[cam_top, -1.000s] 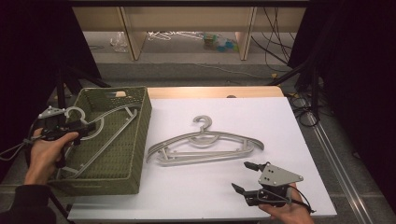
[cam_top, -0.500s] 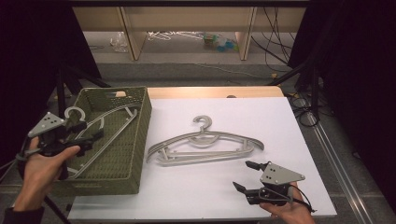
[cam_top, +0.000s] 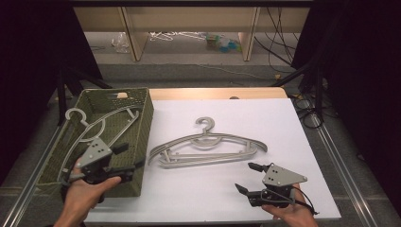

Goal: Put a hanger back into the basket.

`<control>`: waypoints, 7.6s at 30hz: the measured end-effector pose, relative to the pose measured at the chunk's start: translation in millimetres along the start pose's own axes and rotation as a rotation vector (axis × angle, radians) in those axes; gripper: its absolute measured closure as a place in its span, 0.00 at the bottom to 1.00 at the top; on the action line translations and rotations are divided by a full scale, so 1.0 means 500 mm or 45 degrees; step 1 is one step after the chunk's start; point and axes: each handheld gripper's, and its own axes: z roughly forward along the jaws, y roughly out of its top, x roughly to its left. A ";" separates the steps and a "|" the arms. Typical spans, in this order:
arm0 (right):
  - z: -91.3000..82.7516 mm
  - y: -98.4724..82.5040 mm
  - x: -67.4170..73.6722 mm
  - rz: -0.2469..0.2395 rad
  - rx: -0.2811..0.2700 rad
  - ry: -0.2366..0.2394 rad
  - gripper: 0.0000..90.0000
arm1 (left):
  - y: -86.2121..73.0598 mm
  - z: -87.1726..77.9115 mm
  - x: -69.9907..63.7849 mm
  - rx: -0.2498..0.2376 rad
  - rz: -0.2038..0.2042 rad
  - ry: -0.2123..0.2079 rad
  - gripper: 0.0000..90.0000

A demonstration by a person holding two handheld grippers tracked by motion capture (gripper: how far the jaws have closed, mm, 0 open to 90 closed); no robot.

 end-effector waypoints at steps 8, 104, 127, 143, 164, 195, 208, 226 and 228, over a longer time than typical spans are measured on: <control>-0.002 0.001 0.001 0.004 -0.009 0.001 0.25 | -0.042 0.044 -0.048 -0.020 -0.014 -0.096 0.22; 0.310 0.068 -0.248 -0.577 0.505 -0.048 0.89 | -0.119 0.094 -0.098 0.039 0.089 -0.239 0.25; 0.147 0.076 -0.171 -0.605 0.350 0.088 0.91 | -0.087 0.103 -0.089 -0.013 0.092 -0.181 0.25; 0.095 0.079 -0.110 -0.630 0.266 0.132 0.91 | -0.013 0.258 -0.109 0.121 0.169 -0.276 0.34; 0.084 0.082 -0.091 -0.676 0.233 0.150 0.91 | 0.019 0.333 -0.132 0.189 0.346 -0.415 0.58; 0.086 0.092 -0.080 -0.374 0.119 0.058 0.50 | 0.042 0.290 -0.139 0.275 0.403 -0.459 0.88; 0.061 0.088 -0.065 -0.097 -0.035 -0.070 0.36 | 0.070 0.248 -0.102 0.280 0.331 -0.366 0.88; 0.046 0.040 -0.034 0.029 -0.030 -0.023 0.29 | 0.109 0.188 -0.065 0.181 0.160 -0.360 0.88; 0.045 0.037 -0.033 0.031 -0.020 -0.014 0.29 | 0.110 0.181 -0.064 0.169 0.154 -0.358 0.88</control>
